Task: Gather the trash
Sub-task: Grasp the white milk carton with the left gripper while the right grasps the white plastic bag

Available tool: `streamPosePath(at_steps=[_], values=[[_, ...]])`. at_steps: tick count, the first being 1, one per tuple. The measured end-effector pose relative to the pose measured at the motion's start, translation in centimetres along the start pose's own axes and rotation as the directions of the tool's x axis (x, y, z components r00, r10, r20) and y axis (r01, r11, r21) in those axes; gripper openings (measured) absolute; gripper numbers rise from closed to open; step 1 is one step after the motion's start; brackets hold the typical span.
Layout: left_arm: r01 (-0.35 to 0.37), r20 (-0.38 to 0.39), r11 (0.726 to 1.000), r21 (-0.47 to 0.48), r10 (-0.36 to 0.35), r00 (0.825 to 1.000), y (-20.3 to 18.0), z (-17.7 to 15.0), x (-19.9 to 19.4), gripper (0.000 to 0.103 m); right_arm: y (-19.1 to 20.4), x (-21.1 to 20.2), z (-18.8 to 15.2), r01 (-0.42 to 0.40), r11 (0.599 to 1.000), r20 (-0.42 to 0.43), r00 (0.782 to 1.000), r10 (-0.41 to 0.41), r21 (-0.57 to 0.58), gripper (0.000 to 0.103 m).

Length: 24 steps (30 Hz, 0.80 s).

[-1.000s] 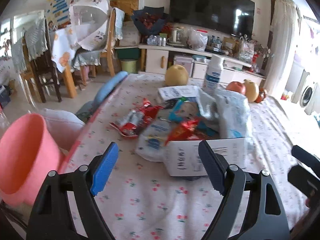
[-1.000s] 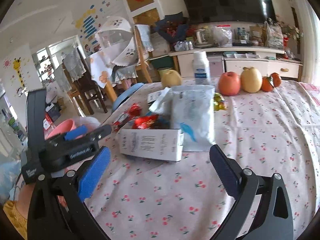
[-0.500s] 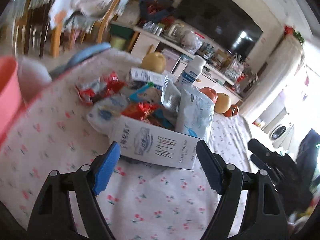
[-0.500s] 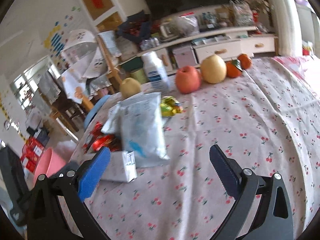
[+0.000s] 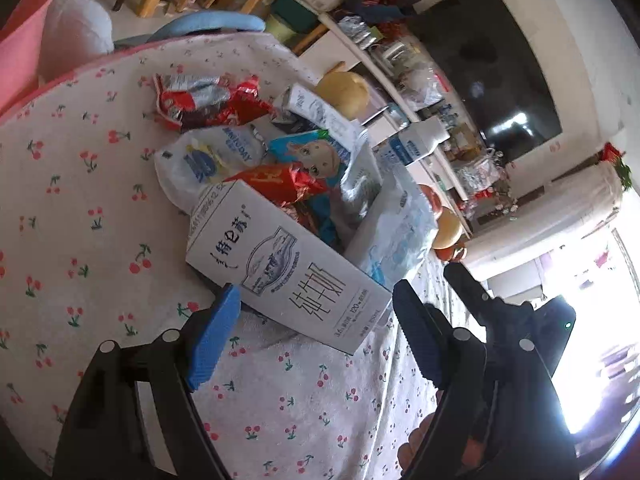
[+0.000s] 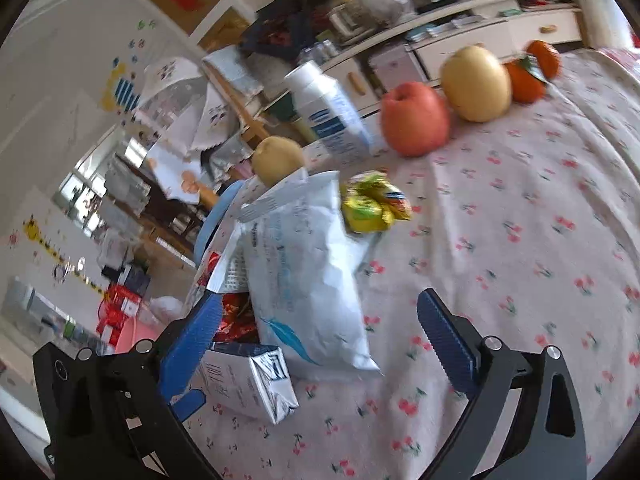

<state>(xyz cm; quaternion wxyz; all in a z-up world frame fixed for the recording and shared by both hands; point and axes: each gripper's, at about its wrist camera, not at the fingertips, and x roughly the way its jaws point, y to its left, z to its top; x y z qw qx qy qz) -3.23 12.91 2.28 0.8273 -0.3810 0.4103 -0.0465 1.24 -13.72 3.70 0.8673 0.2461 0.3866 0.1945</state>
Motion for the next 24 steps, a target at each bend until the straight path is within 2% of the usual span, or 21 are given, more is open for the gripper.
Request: streamPosePath(at_steps=[3,6,12,18,24], values=[[-0.003,0.004,0.999,-0.034,0.003,1.0,-0.1,-0.1,0.4,0.079,0.9,1.1,0.5,-0.002,0.999,-0.022,1.0,0.001,-0.051,0.096],[-0.013,-0.004,0.999,-0.042,0.013,1.0,-0.4,-0.2,1.0,0.079,1.0,2.1,0.8,-0.004,0.997,-0.05,0.999,0.0,-0.077,0.079],[-0.024,-0.03,0.994,-0.105,0.021,0.999,-0.5,-0.6,2.1,0.079,-0.2,4.0,1.5,-0.033,0.997,-0.111,0.993,0.025,-0.063,0.078],[-0.037,-0.044,0.985,-0.167,0.03,0.999,-0.2,-0.4,3.4,0.079,0.0,4.6,1.7,-0.091,0.994,-0.162,0.983,0.081,-0.053,0.064],[-0.075,-0.022,0.983,-0.167,0.073,0.997,-0.5,0.5,4.3,0.081,0.5,4.6,1.4,-0.118,0.992,-0.188,0.976,0.107,-0.047,0.061]])
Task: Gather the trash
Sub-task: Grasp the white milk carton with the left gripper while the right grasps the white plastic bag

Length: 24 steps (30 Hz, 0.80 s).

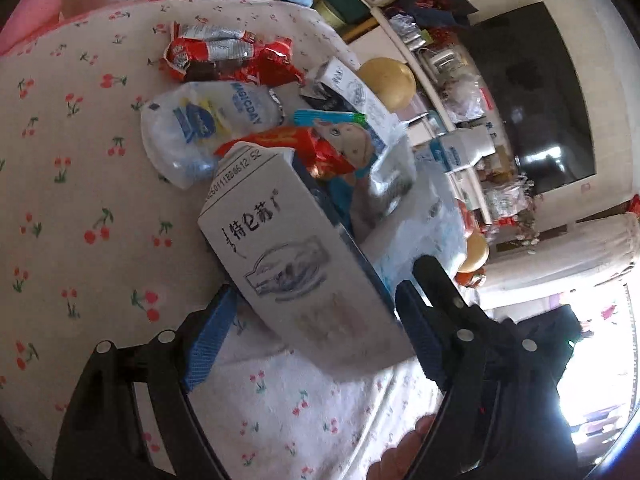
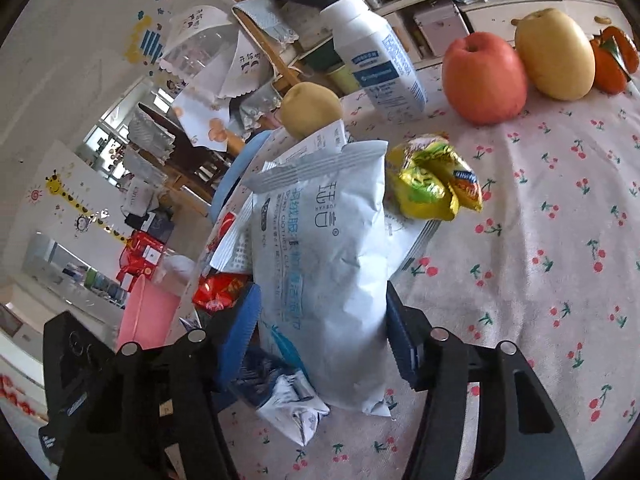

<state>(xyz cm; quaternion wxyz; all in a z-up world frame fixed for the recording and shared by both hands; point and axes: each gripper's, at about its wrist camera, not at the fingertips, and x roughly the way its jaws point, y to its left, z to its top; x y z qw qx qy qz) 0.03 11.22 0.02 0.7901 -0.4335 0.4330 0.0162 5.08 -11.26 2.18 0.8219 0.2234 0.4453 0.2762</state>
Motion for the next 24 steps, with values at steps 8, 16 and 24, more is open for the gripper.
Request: streamPosePath(at_steps=[8,16,24], values=[[-0.038,-0.008,0.998,0.041,0.039,0.999,-0.2,0.5,0.2,0.069,1.4,-0.1,-0.3,0.0,0.999,-0.027,1.0,-0.001,-0.048,0.043],[-0.016,0.0,0.986,0.168,0.016,1.0,-0.5,0.4,-1.6,0.063,1.4,-0.1,-1.0,-0.006,0.999,-0.037,0.999,0.004,-0.049,0.044],[0.013,0.059,0.959,0.284,-0.031,0.998,-0.1,0.7,-3.5,0.059,1.6,0.2,-1.2,0.012,0.998,-0.011,1.0,-0.012,-0.066,0.049]])
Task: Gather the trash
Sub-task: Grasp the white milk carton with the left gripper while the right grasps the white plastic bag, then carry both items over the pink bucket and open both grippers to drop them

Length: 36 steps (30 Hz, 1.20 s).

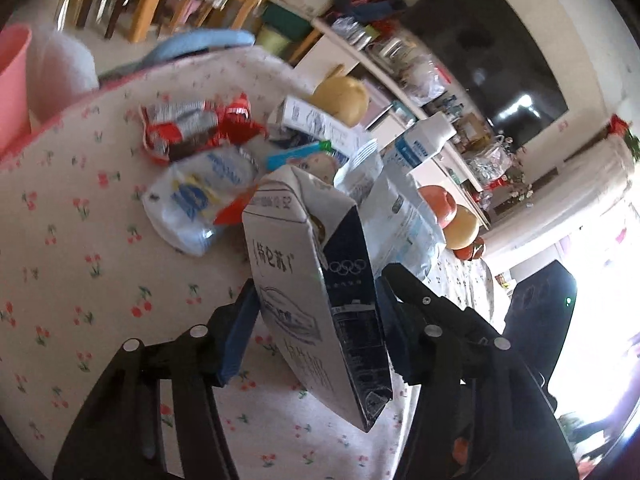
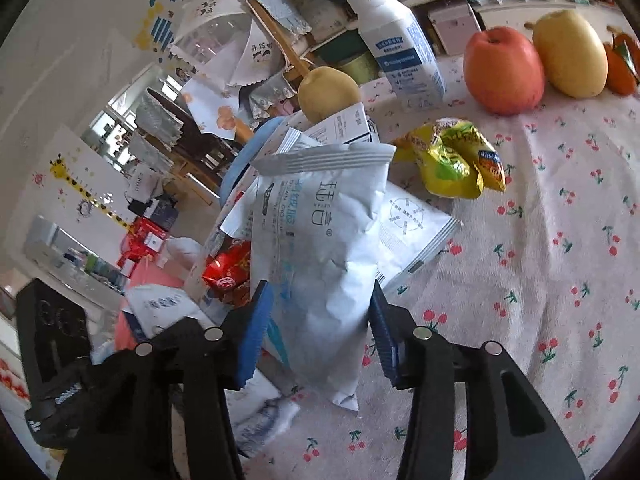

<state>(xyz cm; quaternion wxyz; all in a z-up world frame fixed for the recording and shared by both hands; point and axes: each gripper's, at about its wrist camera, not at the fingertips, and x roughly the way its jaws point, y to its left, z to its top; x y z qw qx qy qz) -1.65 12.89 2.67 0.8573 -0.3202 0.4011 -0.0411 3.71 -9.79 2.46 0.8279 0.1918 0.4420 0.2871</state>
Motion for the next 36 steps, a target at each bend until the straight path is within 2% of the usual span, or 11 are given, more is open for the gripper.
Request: streamPosePath(at_steps=[2,6,13,16,17,18,21,26,32,36], values=[[0.023,-0.004,1.0,0.009,-0.023,1.0,0.3,0.0,-0.1,0.059,0.3,0.1,0.0,0.021,1.0,0.003,1.0,-0.021,-0.023,0.049],[0.036,0.017,0.997,0.071,-0.038,0.999,0.4,0.2,-0.6,0.059,0.9,0.0,-0.2,0.081,0.994,0.024,0.997,-0.08,-0.068,0.04],[0.059,0.018,0.995,0.082,-0.061,0.998,1.5,1.2,-1.1,0.059,2.0,-1.0,-0.5,0.123,0.986,0.075,0.991,-0.115,-0.117,0.027],[0.076,0.019,0.995,0.07,-0.077,0.997,2.2,1.7,-1.6,0.054,3.2,-1.5,-1.1,0.153,0.975,0.103,0.985,-0.137,-0.164,0.025],[0.077,0.022,0.995,0.066,-0.078,0.997,2.6,1.9,-1.8,0.049,3.4,-1.6,-1.3,0.158,0.972,0.109,0.984,-0.141,-0.173,0.025],[0.081,0.023,0.995,0.062,-0.082,0.996,2.9,2.0,-2.0,0.034,3.8,-1.7,-1.5,0.169,0.968,0.12,0.982,-0.149,-0.186,0.024],[0.099,0.014,0.994,0.04,-0.1,0.995,3.8,2.3,-2.1,0.029,4.6,-1.8,-2.0,0.19,0.958,0.143,0.976,-0.162,-0.213,0.022],[0.108,0.015,0.993,0.047,-0.109,0.994,4.3,2.4,-2.5,0.029,5.5,-2.5,-2.8,0.214,0.951,0.175,0.969,-0.177,-0.224,0.019],[0.115,0.027,0.992,0.057,-0.116,0.993,4.4,2.6,-3.2,0.028,6.7,-4.0,-3.3,0.268,0.934,0.236,0.948,-0.212,-0.238,0.017],[0.118,0.039,0.991,0.057,-0.12,0.992,4.6,2.8,-3.7,0.028,7.2,-4.8,-3.3,0.272,0.935,0.259,0.943,-0.211,-0.228,0.017]])
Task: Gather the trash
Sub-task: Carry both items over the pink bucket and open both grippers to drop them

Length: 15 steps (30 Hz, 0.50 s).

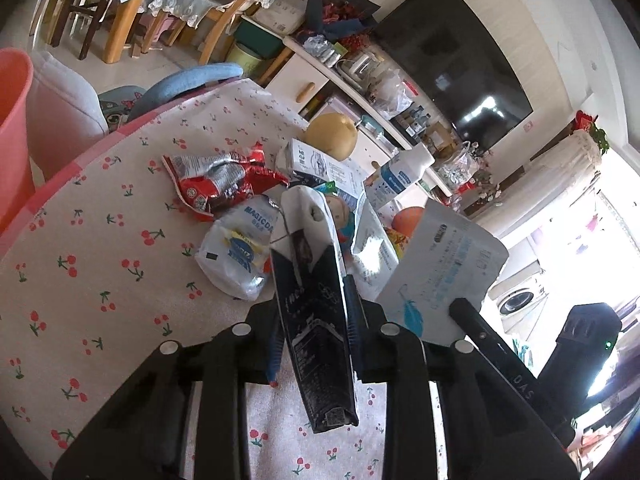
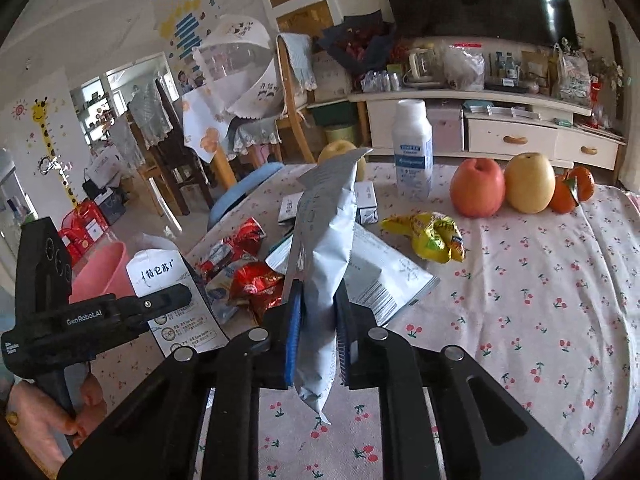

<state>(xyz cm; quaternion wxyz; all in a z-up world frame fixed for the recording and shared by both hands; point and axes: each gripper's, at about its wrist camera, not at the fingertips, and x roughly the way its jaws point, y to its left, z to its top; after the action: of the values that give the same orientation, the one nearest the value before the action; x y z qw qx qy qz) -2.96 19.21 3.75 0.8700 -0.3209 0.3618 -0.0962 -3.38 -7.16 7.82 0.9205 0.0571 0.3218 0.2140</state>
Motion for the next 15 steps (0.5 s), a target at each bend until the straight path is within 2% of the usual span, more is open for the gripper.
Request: streamPosePath(at_steps=[10,15], values=[[-0.031,0.095,0.999,0.032,0.028,0.995,0.4,1.4,-3.1,0.028,2.1,-1.9,1.1,-0.015,1.0,0.047,0.999,0.016,-0.01,0.016],[-0.078,0.173,0.997,0.03,0.071,0.982,1.5,2.5,-5.7,0.028,4.1,-2.3,1.6,-0.051,0.998,0.057,0.997,0.052,-0.024,0.016]])
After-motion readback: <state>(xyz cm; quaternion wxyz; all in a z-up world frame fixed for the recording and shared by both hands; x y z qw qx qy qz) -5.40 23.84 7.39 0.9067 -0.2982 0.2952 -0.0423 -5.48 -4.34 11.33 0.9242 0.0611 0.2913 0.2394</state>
